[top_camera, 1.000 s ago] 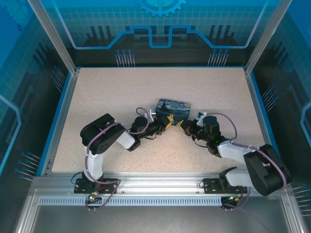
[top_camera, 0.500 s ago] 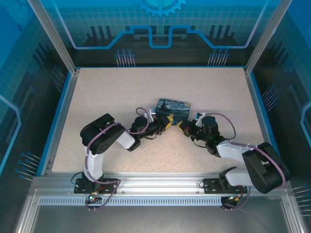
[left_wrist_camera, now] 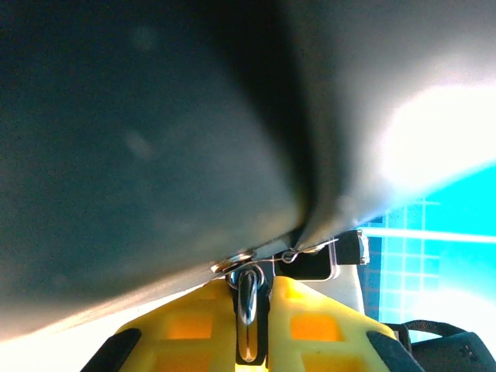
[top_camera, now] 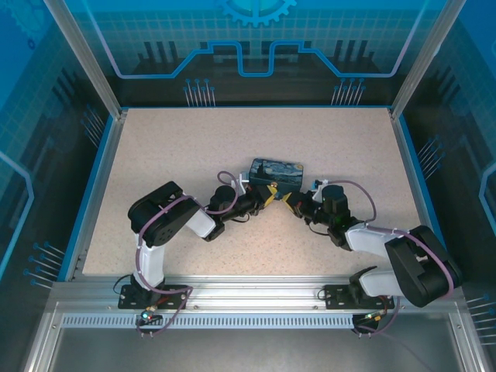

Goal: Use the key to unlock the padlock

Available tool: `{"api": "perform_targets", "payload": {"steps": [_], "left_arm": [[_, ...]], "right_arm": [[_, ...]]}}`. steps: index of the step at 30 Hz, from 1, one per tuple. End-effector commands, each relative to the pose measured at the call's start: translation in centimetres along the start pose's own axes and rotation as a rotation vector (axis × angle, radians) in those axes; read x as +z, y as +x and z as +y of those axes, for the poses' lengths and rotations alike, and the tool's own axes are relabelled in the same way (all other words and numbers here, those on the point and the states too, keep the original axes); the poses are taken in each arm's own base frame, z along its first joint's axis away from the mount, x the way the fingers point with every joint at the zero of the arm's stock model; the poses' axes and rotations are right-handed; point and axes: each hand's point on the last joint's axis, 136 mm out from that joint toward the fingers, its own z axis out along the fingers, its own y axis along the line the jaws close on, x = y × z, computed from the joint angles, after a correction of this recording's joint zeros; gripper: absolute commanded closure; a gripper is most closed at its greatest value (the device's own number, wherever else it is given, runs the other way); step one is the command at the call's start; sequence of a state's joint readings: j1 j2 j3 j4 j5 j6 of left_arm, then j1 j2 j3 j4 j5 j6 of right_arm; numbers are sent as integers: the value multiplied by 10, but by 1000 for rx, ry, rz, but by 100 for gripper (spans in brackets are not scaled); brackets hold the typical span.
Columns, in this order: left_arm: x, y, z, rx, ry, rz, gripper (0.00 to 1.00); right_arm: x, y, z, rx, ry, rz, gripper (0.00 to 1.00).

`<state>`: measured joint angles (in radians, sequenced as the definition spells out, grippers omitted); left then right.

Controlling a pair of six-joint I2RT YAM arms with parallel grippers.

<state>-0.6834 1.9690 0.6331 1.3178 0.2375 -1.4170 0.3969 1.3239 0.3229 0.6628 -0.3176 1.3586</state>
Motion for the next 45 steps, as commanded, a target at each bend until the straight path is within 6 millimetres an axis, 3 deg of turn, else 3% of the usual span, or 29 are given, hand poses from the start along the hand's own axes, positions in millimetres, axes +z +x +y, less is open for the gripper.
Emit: {"api": "perform_targets", "payload": {"steps": [1, 10, 29, 35, 45], "left_arm": [[2, 3, -48, 33, 142, 20, 100], [3, 4, -50, 27, 147, 26, 100], [5, 2, -47, 8, 143, 28, 100], [5, 3, -49, 8, 146, 35, 100], [5, 6, -49, 9, 146, 51, 100]], "right_arm": [[0, -10, 17, -55, -64, -10, 100], [3, -8, 30, -88, -101, 31, 100], [-21, 16, 7, -150, -65, 96, 100], [-25, 17, -3, -137, -45, 96, 100], [-25, 13, -1, -134, -52, 101, 100]]}}
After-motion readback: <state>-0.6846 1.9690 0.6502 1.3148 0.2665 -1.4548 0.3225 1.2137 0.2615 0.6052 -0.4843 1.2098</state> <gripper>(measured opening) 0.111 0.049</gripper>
